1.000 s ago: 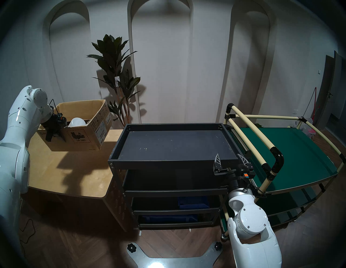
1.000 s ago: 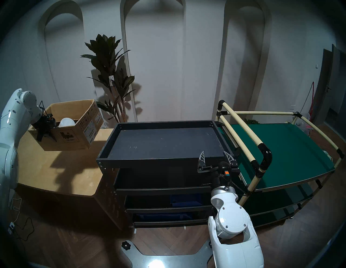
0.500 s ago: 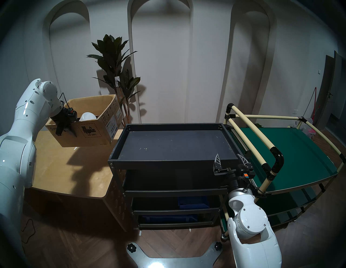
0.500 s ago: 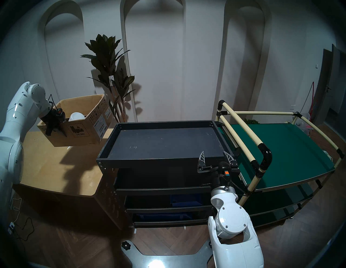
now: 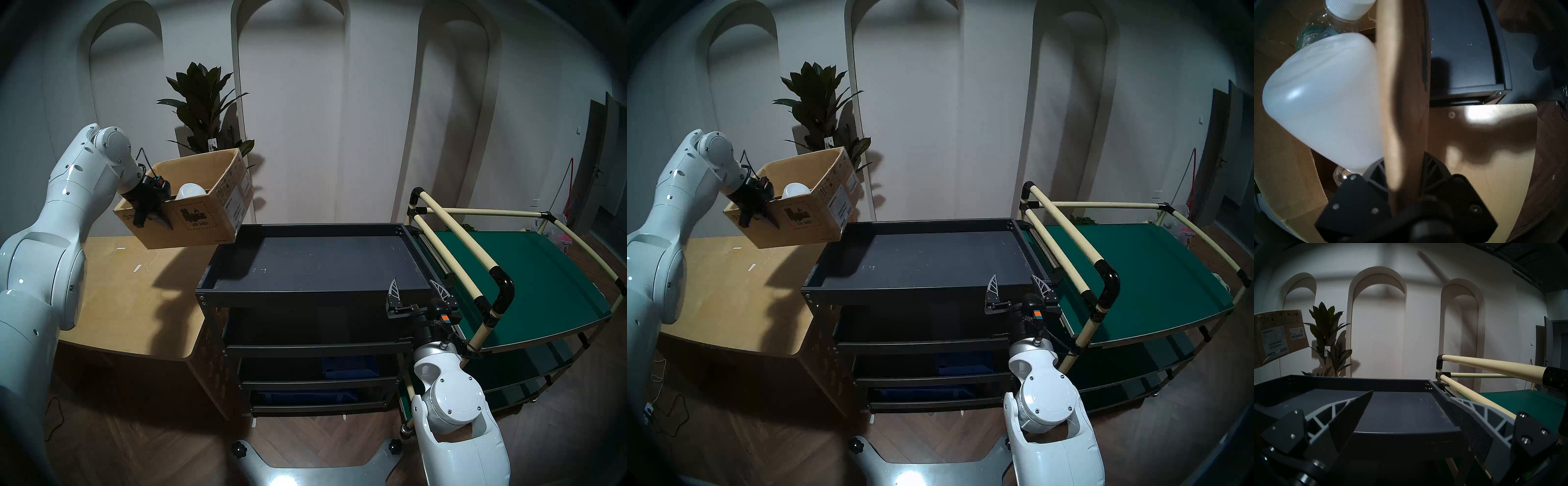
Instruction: Put the storage box onto the shelf
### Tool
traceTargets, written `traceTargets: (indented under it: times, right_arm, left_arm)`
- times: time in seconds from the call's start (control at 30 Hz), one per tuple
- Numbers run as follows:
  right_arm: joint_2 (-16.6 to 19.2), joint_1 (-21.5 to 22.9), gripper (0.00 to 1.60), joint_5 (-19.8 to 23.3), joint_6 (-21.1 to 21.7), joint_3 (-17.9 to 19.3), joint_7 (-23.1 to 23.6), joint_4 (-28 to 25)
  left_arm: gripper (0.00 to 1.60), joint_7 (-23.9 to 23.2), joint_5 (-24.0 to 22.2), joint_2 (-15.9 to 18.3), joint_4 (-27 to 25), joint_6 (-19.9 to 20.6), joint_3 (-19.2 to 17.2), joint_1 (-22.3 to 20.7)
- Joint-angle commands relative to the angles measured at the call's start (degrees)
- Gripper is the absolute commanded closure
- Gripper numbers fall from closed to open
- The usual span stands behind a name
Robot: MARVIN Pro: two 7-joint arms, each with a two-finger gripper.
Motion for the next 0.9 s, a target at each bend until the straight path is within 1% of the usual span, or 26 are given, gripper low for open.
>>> traceTargets:
  times: [0.0, 0.1, 0.4, 0.67, 0.73, 0.87]
  right_arm:
    - [-0.1, 0.3, 0.0, 0.0, -0.3, 0.0, -0.1, -1.0]
    - [-0.1, 0.4, 0.0, 0.0, -0.3, 0.0, -0.1, -1.0]
    - [0.0, 0.4, 0.0, 0.0, -0.3, 0.0, 0.0, -0.8]
    - [0.0, 0.5, 0.0, 0.0, -0.3, 0.0, 0.0, -0.6]
    - [0.0, 0.5, 0.0, 0.0, -0.3, 0.0, 0.0, -0.5]
    - [-0.1, 0.6, 0.0, 0.0, -0.3, 0.0, 0.0, -0.5]
  left_arm:
    - [1.6, 0.2, -2.7, -3.8, -2.4, 1.7, 0.8, -3.4]
    - [1.6, 0.2, -3.1, -4.4, -2.5, 2.2, 1.2, -3.4]
    - [1.6, 0.2, -5.6, -7.2, -3.3, 5.9, 2.8, -3.8]
    - [1.6, 0.2, -7.3, -9.5, -4.3, 8.2, 3.9, -3.6]
    - [1.6, 0.2, -8.1, -10.6, -4.8, 9.3, 4.4, -3.6]
    - [1.6, 0.2, -8.8, -11.5, -5.2, 10.3, 5.0, -3.6]
